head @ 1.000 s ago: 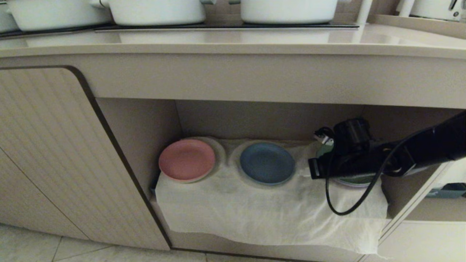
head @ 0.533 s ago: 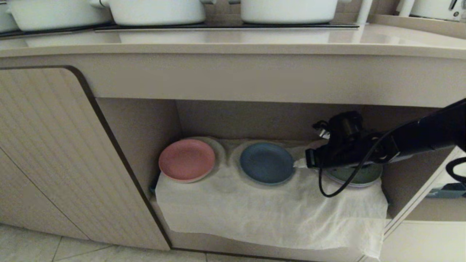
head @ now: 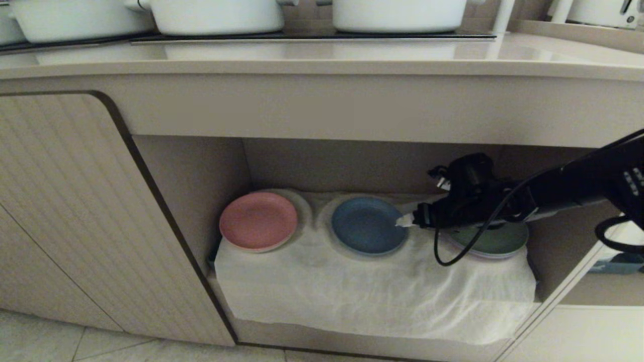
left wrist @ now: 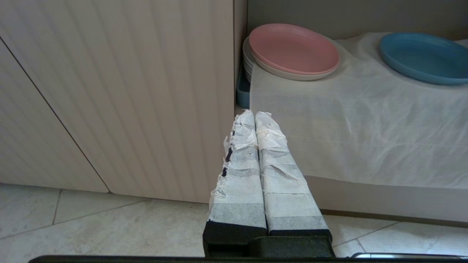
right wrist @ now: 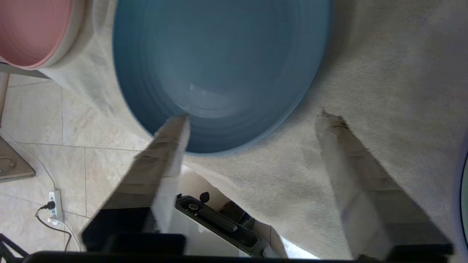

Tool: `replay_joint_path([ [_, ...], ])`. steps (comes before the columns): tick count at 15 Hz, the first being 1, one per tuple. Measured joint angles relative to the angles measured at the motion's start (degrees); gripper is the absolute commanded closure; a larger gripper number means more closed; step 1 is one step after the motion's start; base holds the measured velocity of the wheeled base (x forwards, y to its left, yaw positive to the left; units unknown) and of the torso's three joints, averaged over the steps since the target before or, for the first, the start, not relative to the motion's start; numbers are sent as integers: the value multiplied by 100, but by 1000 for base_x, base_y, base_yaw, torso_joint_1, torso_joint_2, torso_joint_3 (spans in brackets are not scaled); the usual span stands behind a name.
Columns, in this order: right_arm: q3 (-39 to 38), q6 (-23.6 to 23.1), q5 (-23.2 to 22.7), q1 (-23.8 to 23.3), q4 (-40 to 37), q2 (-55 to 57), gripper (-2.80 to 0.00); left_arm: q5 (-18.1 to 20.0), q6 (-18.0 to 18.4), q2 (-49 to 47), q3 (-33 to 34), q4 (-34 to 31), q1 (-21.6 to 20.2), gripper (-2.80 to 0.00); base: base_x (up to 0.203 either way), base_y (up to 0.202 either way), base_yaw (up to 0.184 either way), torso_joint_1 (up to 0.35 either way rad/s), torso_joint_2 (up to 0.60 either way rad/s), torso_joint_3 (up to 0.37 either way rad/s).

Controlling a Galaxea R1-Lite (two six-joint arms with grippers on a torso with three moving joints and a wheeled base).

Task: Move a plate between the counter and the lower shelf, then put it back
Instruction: Pick up the plate in the cupboard

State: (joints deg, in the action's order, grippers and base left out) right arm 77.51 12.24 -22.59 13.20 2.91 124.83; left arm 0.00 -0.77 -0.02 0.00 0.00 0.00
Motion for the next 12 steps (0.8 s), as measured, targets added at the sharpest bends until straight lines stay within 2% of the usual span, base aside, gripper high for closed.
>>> replay_joint_path([
  [12,286,-2,1025,475,-4,286,-280,1,1,0,0,0,0,0,0,0,0,0,0,0],
])
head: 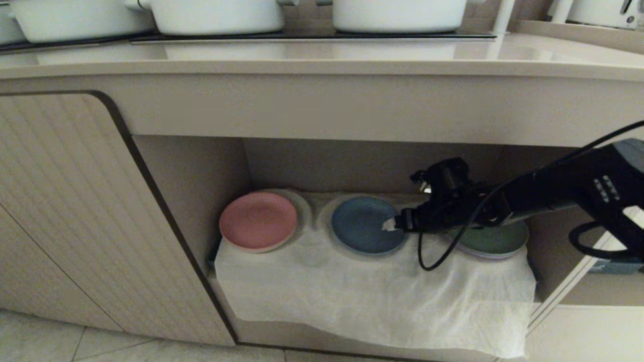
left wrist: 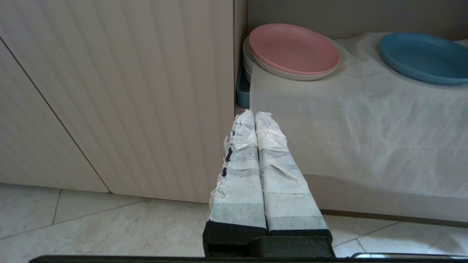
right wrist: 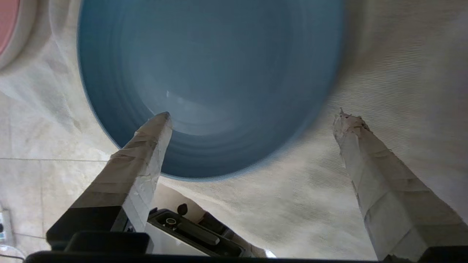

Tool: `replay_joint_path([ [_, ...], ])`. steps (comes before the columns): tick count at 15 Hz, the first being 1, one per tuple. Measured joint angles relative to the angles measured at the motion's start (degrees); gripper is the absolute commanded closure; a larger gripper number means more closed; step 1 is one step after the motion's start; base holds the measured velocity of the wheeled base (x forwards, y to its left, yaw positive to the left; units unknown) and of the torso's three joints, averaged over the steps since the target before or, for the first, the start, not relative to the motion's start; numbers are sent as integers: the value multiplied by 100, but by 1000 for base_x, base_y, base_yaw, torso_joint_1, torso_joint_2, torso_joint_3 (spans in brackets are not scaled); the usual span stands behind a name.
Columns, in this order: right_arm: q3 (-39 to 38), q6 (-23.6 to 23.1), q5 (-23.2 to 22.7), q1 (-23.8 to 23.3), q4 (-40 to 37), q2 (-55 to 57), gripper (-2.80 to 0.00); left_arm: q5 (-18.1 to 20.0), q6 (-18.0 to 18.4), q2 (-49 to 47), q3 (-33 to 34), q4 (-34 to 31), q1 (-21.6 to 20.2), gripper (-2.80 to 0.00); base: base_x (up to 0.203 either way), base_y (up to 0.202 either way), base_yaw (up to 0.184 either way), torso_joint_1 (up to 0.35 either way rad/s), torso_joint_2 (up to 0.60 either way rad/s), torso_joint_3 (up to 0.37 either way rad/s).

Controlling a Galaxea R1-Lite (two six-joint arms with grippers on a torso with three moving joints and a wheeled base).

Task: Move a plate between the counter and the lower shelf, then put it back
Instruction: Pick up the plate in the cupboard

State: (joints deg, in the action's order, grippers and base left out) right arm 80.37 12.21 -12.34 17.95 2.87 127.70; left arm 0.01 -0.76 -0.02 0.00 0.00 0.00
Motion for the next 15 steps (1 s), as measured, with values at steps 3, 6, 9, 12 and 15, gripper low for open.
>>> replay_joint_path([
  [3,27,11,37,68,11,50,-280,0,1,0,0,0,0,0,0,0,0,0,0,0],
  [6,30,19,42,83,13,83,-280,-1,1,0,0,0,0,0,0,0,0,0,0,0],
  [9,33,355,54,83,30,119,-280,-1,1,0,0,0,0,0,0,0,0,0,0,0],
  [12,35,509,91,83,37,147,-280,-1,1,0,0,0,0,0,0,0,0,0,0,0],
  [15,35,559,117,78,51,185,-280,1,-1,0,0,0,0,0,0,0,0,0,0,0],
])
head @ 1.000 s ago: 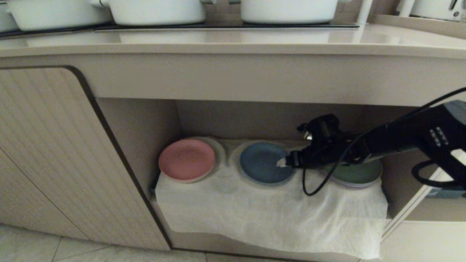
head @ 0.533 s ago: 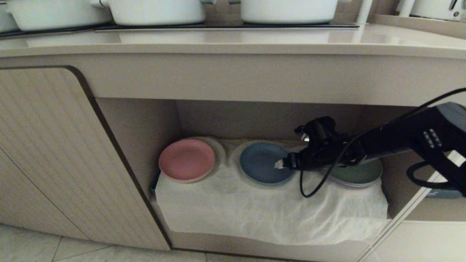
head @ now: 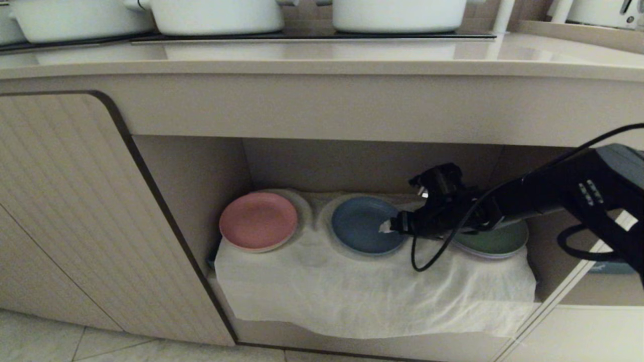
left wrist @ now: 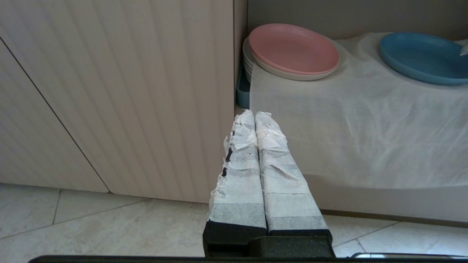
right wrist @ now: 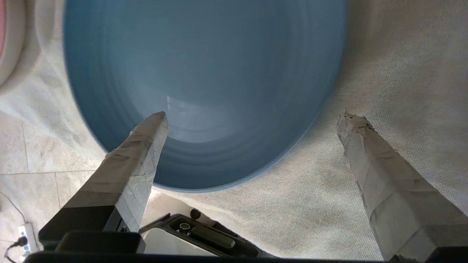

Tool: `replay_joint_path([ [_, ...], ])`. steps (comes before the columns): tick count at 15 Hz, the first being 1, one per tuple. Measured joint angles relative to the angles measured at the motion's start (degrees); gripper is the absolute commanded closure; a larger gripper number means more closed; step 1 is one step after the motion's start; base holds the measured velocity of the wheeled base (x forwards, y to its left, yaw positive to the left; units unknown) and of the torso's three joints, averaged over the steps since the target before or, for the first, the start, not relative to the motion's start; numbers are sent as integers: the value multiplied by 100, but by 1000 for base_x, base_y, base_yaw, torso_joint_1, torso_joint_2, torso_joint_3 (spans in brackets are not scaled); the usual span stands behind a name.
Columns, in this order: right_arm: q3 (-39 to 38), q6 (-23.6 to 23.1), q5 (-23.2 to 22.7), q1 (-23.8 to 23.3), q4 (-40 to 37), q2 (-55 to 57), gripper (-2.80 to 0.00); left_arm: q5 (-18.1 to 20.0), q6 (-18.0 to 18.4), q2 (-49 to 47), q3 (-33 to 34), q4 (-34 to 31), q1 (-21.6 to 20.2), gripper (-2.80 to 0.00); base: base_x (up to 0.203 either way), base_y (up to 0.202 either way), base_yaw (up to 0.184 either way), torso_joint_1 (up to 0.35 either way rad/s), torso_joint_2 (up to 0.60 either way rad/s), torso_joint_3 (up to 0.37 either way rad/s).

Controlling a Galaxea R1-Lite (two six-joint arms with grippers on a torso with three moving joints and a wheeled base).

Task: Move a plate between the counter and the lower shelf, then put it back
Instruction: Pick up the plate in the cupboard

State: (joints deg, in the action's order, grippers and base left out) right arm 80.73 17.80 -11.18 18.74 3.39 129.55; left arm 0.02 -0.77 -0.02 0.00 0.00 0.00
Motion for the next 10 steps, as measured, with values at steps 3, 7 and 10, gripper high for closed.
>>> replay_joint_path([
  [3,6,124,-1,5,108,44,-280,-2,0,0,0,0,0,0,0,0,0,0,0,0],
  [7,38,133,-9,22,215,69,-280,-2,0,0,0,0,0,0,0,0,0,0,0,0],
  [10,61,140,-15,46,217,83,-280,-2,2,0,0,0,0,0,0,0,0,0,0,0],
])
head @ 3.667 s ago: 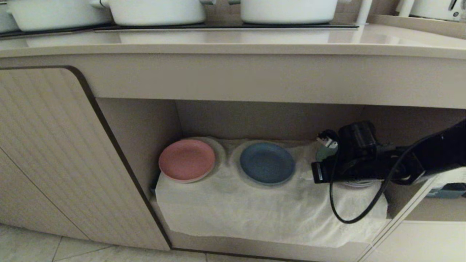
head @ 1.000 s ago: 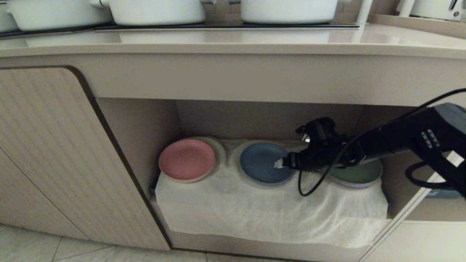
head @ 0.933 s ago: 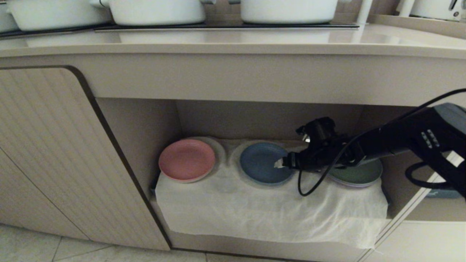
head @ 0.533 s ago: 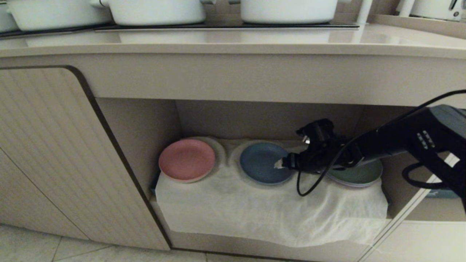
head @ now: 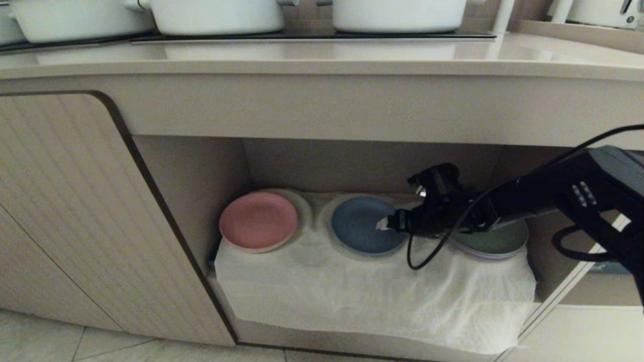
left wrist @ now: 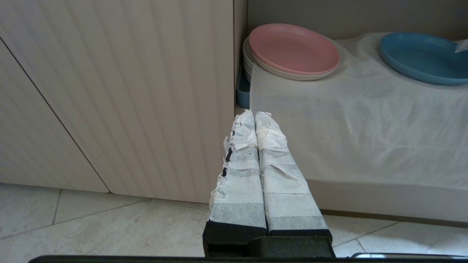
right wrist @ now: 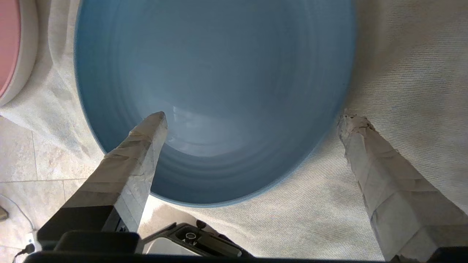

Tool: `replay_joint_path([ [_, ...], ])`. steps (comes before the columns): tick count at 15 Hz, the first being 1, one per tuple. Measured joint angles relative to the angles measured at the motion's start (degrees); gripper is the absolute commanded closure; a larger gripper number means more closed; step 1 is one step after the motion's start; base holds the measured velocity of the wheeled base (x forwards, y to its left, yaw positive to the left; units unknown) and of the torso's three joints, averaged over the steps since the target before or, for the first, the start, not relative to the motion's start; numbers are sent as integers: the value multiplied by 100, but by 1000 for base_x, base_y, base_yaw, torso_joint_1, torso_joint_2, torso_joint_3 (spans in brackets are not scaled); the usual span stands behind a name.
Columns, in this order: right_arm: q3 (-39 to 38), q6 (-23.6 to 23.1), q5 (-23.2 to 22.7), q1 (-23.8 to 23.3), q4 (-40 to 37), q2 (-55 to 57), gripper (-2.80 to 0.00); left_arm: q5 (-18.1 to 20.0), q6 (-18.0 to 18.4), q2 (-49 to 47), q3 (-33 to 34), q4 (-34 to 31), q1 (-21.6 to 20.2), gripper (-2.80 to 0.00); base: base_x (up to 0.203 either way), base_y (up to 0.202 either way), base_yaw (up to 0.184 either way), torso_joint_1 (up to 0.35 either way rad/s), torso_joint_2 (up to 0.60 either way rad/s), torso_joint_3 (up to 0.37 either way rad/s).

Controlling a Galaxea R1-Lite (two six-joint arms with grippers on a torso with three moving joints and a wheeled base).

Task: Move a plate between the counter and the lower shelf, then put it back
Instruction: Pick up the plate in the cupboard

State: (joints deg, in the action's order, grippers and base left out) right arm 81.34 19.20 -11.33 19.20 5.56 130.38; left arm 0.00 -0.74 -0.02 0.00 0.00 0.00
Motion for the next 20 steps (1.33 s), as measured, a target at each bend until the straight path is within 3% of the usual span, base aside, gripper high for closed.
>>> replay_joint_path([
  [12,11,54,6,76,80,113,-280,0,0,0,0,0,0,0,0,0,0,0,0,0],
  [13,2,54,7,74,82,113,-120,0,-2,0,0,0,0,0,0,0,0,0,0,0],
  [14,-7,58,8,76,85,112,0,0,-2,0,0,0,0,0,0,0,0,0,0,0],
  [20,-13,48,68,72,65,112,0,0,-2,0,0,0,0,0,0,0,0,0,0,0],
])
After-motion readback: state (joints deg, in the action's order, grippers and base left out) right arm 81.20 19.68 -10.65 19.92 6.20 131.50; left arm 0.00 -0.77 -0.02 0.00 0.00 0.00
